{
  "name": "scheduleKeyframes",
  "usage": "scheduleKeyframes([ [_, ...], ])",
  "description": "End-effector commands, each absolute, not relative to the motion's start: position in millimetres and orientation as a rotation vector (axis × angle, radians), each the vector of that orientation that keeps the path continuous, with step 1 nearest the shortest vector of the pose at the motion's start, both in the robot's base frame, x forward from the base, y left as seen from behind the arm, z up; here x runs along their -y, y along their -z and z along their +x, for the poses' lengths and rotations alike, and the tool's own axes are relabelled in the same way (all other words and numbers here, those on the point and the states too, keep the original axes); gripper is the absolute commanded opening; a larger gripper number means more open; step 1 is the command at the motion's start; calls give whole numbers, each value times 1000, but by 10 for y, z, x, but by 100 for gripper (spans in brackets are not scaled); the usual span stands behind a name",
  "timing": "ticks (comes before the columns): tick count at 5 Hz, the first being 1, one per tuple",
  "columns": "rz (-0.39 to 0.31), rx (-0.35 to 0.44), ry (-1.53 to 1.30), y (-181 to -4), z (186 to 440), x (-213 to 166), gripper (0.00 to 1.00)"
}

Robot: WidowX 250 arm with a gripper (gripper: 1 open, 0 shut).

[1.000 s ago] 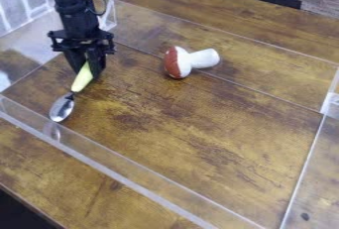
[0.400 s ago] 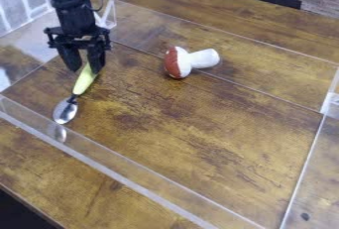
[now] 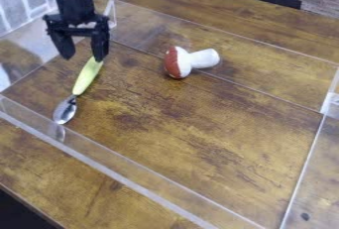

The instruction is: Move the green spoon to the left

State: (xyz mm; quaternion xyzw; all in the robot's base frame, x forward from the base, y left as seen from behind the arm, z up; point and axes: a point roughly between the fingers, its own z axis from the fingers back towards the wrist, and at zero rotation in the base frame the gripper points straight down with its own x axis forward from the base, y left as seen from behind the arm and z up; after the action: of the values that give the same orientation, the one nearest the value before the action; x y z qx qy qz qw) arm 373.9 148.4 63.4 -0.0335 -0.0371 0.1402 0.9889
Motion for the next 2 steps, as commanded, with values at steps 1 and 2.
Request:
scheduleKeyframes([
  [1,-15,199,-237,-1232,3866,-1363,100],
  [2,4,215,-206,-1386,3927,-1260,100],
])
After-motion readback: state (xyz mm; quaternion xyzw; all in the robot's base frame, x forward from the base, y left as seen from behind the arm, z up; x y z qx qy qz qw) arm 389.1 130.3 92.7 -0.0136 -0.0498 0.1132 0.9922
